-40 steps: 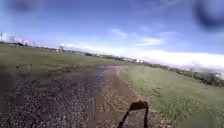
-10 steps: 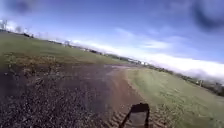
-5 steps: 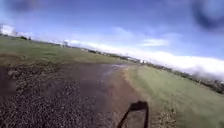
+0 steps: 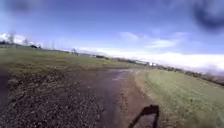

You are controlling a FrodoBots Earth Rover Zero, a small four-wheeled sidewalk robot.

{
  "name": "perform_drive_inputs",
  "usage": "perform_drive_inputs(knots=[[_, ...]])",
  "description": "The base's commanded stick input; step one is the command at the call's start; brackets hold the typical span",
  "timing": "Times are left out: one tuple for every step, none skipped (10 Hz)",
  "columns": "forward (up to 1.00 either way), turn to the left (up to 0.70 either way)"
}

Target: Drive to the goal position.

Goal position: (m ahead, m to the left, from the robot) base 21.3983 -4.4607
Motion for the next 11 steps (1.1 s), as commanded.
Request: perform_drive_inputs(knots=[[0.7,0.0],[0.7,0.23],[0.7,0.31],[0.7,0.35],[0.7,0.35],[0.7,0.0],[0.7,0.0],[0.7,0.0],[0.7,0.0],[0.7,-0.01],[0.7,-0.17]])
